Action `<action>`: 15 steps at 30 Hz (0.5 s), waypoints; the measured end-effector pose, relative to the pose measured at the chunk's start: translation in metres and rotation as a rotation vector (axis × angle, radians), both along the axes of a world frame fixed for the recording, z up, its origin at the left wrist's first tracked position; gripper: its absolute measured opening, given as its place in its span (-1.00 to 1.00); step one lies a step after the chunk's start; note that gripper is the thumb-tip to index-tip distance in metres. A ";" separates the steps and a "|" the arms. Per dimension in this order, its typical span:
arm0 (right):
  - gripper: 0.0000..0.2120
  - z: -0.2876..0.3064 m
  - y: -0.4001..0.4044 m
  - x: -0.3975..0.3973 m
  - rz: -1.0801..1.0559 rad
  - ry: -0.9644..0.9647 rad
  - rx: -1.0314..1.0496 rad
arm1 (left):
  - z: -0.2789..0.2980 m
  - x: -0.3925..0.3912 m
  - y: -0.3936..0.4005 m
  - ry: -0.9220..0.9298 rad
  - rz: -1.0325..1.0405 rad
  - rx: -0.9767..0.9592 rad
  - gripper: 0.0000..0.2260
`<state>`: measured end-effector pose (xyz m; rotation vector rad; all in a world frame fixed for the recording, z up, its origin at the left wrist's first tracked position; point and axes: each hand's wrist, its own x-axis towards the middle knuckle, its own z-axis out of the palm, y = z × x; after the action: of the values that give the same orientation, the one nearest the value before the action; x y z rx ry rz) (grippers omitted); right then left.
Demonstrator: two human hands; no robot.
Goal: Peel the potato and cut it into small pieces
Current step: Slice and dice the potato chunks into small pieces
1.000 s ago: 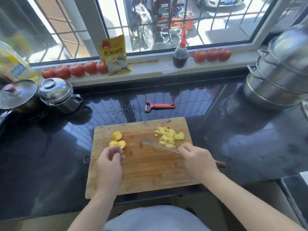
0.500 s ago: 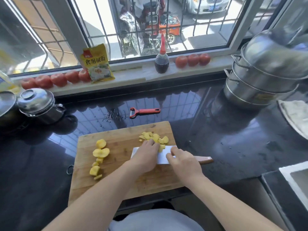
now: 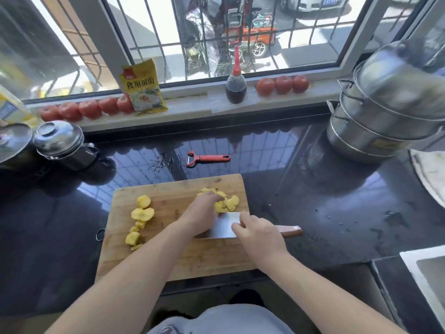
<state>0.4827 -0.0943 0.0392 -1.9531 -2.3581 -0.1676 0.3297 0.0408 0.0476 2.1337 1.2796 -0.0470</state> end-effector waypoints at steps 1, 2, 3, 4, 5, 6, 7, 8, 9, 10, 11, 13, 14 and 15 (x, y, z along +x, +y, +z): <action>-0.66 0.003 -0.002 0.001 -0.020 0.013 -0.032 | 0.005 -0.002 0.002 -0.084 0.098 0.017 -0.50; -0.62 0.005 -0.004 0.000 -0.056 0.036 -0.072 | 0.012 -0.006 0.004 -0.160 0.193 0.022 -0.50; -0.60 0.006 -0.007 -0.002 -0.104 0.074 -0.120 | 0.018 -0.014 0.005 -0.222 0.267 0.019 -0.51; -0.61 0.006 -0.010 -0.006 -0.155 0.131 -0.154 | 0.022 -0.026 0.007 -0.260 0.324 0.020 -0.54; -0.66 0.007 -0.013 -0.012 -0.209 0.201 -0.181 | 0.026 -0.041 0.011 -0.285 0.374 0.029 -0.58; -0.73 0.006 -0.014 -0.019 -0.269 0.261 -0.201 | 0.028 -0.061 0.014 -0.297 0.427 0.046 -0.61; -0.80 0.004 -0.015 -0.027 -0.336 0.302 -0.222 | 0.028 -0.084 0.017 -0.303 0.483 0.067 -0.63; -0.85 -0.001 -0.016 -0.036 -0.389 0.340 -0.249 | 0.025 -0.109 0.020 -0.290 0.548 0.088 -0.65; -0.87 -0.003 -0.015 -0.045 -0.423 0.390 -0.277 | 0.022 -0.137 0.022 -0.258 0.617 0.105 -0.68; -0.89 -0.006 -0.015 -0.055 -0.458 0.444 -0.291 | 0.017 -0.164 0.024 -0.212 0.682 0.121 -0.71; -0.89 -0.008 -0.014 -0.066 -0.503 0.504 -0.294 | 0.012 -0.190 0.025 -0.170 0.730 0.133 -0.76; -0.89 -0.012 -0.010 -0.090 -0.607 0.604 -0.285 | -0.003 -0.230 0.029 -0.129 0.733 0.151 -0.85; -0.89 -0.012 -0.007 -0.101 -0.661 0.646 -0.280 | -0.012 -0.243 0.034 -0.117 0.682 0.145 -0.84; -0.90 -0.011 -0.005 -0.111 -0.708 0.690 -0.283 | -0.017 -0.249 0.039 -0.106 0.615 0.125 -0.82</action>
<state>0.3712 -0.0989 0.0279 -2.3646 -1.2662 0.7165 0.0810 0.0794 0.0303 1.7230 1.8518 0.4071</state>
